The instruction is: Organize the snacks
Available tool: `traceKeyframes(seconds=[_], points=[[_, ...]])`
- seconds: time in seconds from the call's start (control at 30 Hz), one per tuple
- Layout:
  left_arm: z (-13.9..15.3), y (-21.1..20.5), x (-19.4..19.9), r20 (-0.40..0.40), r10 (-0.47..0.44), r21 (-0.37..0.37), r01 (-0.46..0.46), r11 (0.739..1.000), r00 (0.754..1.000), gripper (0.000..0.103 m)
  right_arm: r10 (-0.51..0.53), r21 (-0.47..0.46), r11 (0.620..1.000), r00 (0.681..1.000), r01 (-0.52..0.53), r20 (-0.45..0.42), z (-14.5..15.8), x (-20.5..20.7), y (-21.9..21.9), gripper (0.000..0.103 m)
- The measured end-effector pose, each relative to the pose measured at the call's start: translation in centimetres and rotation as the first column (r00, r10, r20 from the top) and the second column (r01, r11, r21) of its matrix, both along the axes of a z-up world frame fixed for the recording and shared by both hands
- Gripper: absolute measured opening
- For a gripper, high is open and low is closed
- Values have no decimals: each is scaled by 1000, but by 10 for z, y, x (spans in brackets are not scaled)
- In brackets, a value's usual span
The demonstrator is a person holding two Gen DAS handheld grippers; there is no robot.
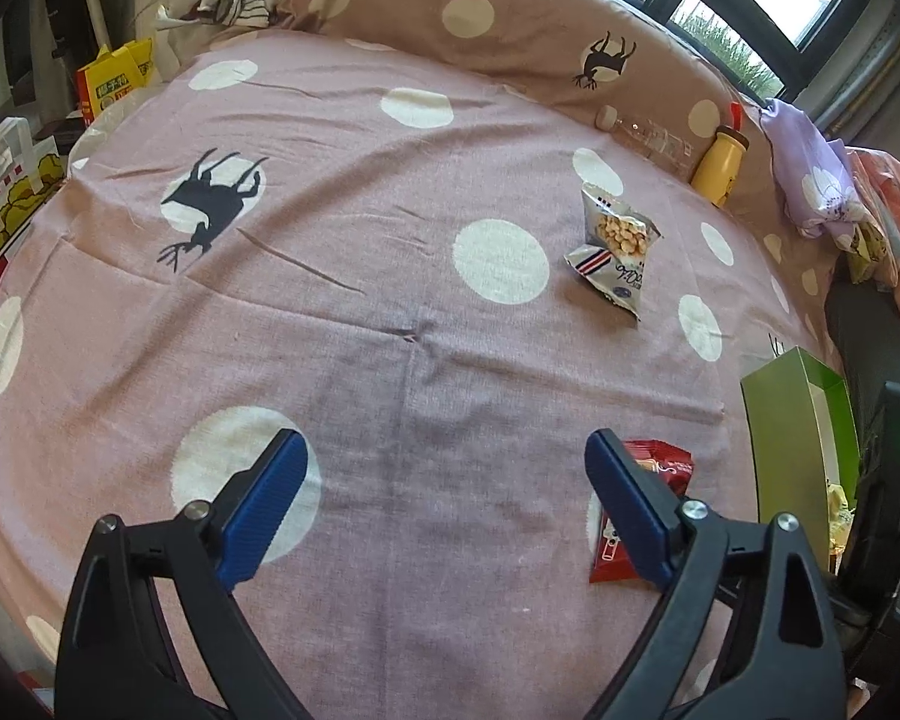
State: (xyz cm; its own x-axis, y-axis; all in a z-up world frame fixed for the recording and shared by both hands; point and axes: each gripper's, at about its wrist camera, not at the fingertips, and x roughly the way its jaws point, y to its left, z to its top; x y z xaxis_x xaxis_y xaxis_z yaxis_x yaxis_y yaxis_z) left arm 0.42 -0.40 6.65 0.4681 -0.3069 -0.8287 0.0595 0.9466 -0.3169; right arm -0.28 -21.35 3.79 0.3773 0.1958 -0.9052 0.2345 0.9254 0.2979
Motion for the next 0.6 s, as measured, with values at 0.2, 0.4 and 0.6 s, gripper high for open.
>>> traceKeyframes(seconds=[0.2, 0.4, 0.6], points=[[-6, -12, -3, -42, -48, -33, 46, 998, 998, 73, -58, 62, 997, 996, 54, 74, 13, -13, -18, 63], [-15, -40, -9, -84, -181, -135, 169, 976, 980, 57, -105, 201, 977, 986, 78, 126, 14, -19, -37, 63], [-26, -70, -15, -117, -287, -197, 261, 945, 951, 54, -79, 268, 962, 994, 58, 70, -3, -10, -34, 61]])
